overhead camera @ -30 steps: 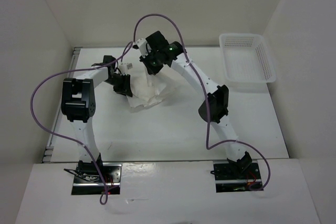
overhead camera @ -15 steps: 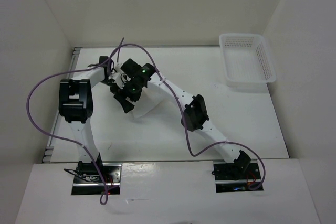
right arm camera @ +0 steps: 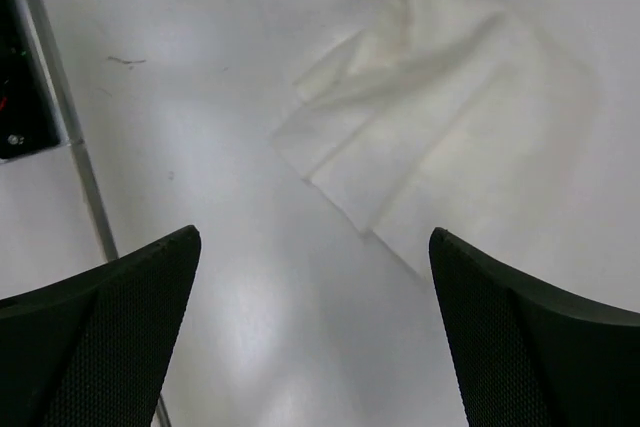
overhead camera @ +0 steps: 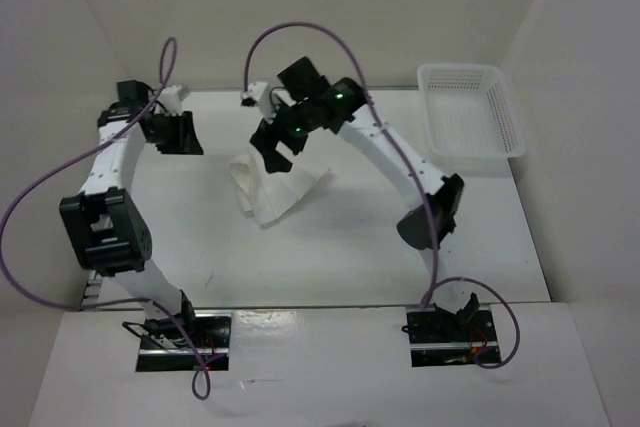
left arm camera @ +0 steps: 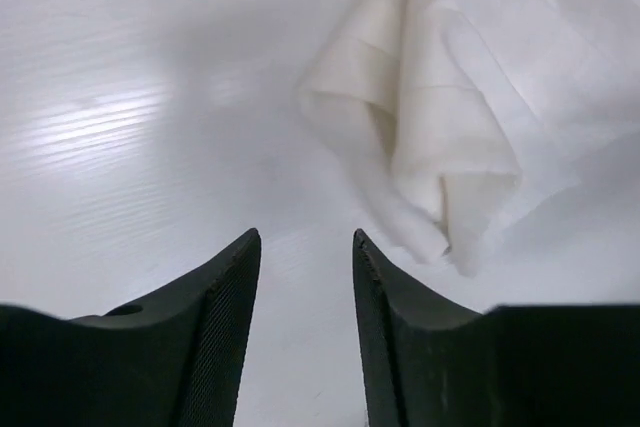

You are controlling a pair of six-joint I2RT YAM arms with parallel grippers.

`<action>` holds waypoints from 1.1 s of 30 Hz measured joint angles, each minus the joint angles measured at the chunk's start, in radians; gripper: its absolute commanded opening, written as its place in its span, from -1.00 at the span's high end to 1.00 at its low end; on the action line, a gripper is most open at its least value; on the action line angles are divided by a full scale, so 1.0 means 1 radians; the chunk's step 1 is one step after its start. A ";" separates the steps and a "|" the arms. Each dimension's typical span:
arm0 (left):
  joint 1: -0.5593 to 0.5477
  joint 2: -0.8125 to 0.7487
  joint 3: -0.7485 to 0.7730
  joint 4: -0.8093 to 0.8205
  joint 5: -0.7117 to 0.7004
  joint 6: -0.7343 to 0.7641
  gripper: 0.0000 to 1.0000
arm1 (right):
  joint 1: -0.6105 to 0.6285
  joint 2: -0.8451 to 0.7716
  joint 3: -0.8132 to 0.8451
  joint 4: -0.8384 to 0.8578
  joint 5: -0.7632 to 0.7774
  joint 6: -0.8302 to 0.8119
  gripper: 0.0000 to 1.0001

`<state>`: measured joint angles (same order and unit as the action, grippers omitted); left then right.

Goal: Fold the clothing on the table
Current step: Fold the skirt

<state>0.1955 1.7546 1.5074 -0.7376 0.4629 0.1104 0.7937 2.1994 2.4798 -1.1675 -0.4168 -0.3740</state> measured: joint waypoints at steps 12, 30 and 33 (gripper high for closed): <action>0.034 -0.484 -0.171 -0.038 0.005 0.090 -0.31 | -0.450 -0.695 -0.844 0.315 0.171 -0.005 -0.98; -0.446 -0.139 -0.148 -0.006 -0.001 0.171 -0.25 | -0.977 -1.255 -1.396 0.417 0.104 0.018 -0.98; -0.460 -0.041 -0.113 0.020 -0.006 0.171 -0.23 | -1.034 -1.255 -1.396 0.418 0.070 0.021 -0.98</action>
<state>-0.2646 1.7134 1.3941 -0.7174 0.4564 0.2813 -0.2405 0.9440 1.0836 -0.7490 -0.3470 -0.3531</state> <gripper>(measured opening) 0.629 0.990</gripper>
